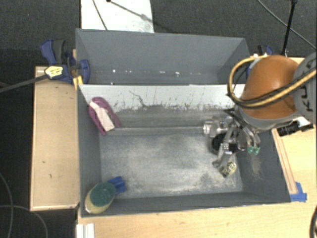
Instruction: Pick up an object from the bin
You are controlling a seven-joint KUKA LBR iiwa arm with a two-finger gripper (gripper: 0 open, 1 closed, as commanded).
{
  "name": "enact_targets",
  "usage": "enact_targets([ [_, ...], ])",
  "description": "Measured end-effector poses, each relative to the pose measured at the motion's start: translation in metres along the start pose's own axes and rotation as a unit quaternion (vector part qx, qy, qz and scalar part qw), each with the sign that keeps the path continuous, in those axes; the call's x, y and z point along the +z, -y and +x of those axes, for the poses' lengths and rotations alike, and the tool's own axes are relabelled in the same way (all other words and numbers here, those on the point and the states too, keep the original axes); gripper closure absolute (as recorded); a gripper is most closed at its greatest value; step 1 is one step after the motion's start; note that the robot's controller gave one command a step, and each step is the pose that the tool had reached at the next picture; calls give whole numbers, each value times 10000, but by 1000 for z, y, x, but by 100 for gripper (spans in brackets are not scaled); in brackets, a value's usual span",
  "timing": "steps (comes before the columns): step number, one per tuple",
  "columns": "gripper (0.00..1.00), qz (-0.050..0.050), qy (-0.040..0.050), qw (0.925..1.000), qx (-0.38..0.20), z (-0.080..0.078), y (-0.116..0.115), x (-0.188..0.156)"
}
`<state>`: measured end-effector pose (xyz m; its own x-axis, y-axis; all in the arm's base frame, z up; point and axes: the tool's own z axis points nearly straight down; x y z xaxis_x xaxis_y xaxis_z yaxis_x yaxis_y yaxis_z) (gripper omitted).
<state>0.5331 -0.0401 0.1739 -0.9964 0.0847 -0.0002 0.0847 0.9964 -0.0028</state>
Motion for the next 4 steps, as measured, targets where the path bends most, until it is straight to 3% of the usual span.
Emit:
enact_targets([
  [1,0,-4,24,9924,-1229,-36,51,29],
  [2,0,-66,96,9987,-496,-18,96,85],
  [3,0,-7,32,9994,-348,-51,81,97],
  [4,100,-14,31,9994,-330,-51,81,95],
])
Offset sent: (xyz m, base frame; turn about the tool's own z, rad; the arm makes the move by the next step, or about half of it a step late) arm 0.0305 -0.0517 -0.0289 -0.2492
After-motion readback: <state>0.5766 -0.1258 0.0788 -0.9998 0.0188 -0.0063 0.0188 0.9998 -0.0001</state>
